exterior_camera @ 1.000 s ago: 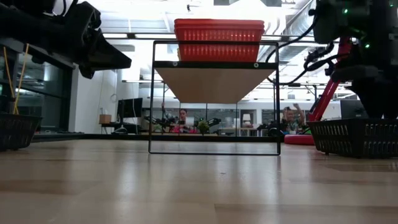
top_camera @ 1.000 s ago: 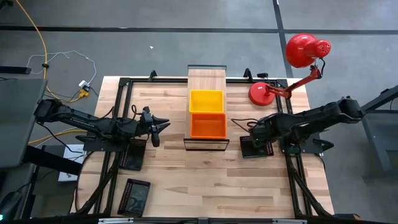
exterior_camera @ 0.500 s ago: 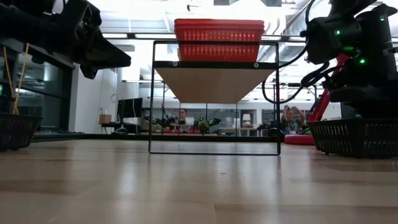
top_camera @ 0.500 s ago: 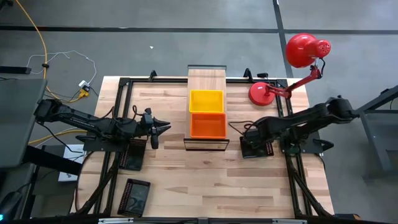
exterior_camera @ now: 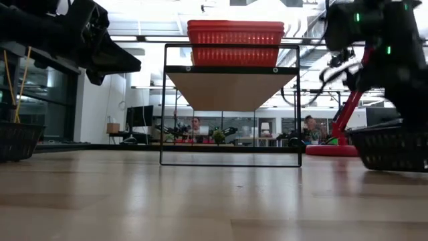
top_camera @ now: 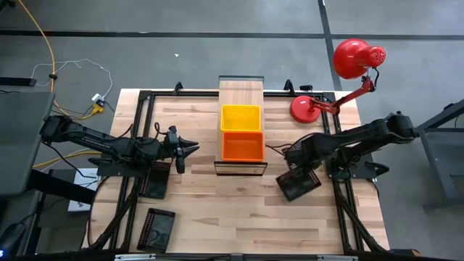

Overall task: Stack baskets on shelf by color
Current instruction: Put the top right black bin on the shelf

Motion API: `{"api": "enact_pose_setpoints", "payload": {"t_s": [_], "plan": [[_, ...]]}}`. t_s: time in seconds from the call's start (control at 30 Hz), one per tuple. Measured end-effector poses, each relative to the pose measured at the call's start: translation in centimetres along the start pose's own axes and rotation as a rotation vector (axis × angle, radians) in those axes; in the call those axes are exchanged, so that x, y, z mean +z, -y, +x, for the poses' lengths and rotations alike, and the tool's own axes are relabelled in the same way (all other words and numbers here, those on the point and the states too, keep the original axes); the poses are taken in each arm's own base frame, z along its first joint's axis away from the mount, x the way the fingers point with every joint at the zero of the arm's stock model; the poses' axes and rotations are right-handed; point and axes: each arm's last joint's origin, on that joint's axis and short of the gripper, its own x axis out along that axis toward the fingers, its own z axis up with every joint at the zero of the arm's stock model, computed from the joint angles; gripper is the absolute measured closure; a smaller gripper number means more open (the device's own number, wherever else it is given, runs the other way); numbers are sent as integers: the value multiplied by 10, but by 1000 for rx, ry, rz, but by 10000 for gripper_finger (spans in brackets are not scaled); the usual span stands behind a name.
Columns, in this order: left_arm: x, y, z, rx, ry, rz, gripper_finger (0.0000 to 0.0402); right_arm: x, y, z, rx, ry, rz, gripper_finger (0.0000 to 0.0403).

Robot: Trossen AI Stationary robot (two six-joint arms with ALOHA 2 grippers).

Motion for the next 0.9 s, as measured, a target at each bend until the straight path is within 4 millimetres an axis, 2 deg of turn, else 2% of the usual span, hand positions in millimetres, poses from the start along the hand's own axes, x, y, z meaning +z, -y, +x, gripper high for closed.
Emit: {"api": "enact_pose_setpoints", "payload": {"t_s": [0.1, 0.23, 0.3, 0.4, 0.53, 0.63, 0.73, 0.9], "plan": [[0, 0, 0, 0, 0, 0, 332, -6, -3, -31, 79, -46, -86, 398], [0, 0, 0, 3, 1, 0, 332, -18, -16, -87, 280, -12, -292, 400], [0, 0, 0, 2, 1, 0, 332, -22, -25, -121, 410, 105, -395, 400], [0, 0, 0, 3, 1, 0, 332, -28, -33, -174, 586, 367, -480, 401], [0, 0, 0, 2, 1, -1, 332, -29, -24, -228, 621, 727, -472, 402], [0, 0, 0, 2, 2, -1, 332, -15, -17, -255, 530, 983, -305, 402], [0, 0, 0, 2, 3, -2, 332, 7, -17, -273, 461, 1145, -133, 402], [1, 0, 0, 5, 14, -6, 332, 64, -27, -277, 363, 1227, 42, 402]]}}
